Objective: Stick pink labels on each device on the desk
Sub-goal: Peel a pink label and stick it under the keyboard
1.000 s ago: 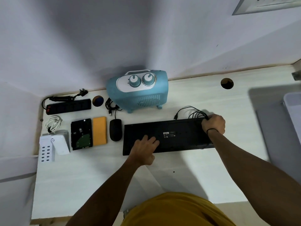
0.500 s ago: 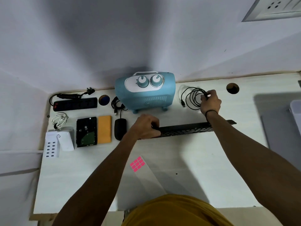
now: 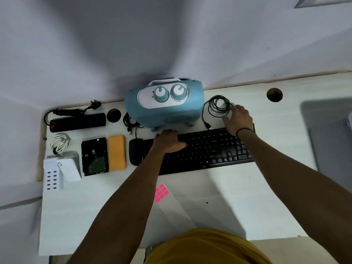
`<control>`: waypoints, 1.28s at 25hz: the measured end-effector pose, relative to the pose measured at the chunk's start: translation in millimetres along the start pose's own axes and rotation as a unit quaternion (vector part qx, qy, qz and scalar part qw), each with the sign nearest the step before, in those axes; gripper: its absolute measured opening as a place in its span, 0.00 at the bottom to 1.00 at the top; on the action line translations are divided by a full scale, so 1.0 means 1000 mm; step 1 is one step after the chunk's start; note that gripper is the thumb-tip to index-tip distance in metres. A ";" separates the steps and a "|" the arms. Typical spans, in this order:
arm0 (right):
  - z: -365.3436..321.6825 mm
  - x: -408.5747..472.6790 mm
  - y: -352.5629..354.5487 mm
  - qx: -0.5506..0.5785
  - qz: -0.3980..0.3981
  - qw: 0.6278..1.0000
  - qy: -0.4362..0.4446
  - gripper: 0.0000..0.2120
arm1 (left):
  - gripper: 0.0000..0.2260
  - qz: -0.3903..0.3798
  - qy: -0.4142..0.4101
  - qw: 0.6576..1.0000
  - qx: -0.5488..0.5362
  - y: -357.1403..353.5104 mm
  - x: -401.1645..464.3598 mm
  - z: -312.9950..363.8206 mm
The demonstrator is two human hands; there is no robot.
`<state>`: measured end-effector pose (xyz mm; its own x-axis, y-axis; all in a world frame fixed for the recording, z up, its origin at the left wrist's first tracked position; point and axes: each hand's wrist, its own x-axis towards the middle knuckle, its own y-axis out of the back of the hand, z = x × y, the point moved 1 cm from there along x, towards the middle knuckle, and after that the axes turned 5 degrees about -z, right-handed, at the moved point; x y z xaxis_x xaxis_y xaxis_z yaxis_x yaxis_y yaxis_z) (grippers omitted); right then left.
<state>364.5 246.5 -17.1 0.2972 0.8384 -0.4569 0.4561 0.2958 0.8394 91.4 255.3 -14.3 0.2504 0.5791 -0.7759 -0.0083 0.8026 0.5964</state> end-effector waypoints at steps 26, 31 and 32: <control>-0.006 -0.085 -0.058 -0.246 -0.109 0.954 0.135 0.74 | 0.67 0.071 -0.038 0.984 0.156 -0.057 -0.024 0.008; -0.025 -0.104 -0.063 -0.188 -0.085 0.958 0.199 0.58 | 0.52 0.154 -0.066 0.978 0.126 -0.065 -0.050 0.010; -0.032 -0.114 -0.067 -0.173 -0.078 0.958 0.217 0.53 | 0.47 0.170 -0.069 0.977 0.111 -0.071 -0.059 0.010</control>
<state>273.9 146.1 -11.9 -0.1622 0.8611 -0.4819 0.1391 0.5034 0.8528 86.5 162.4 -9.1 0.3973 0.7701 -0.4992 0.0926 0.5075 0.8567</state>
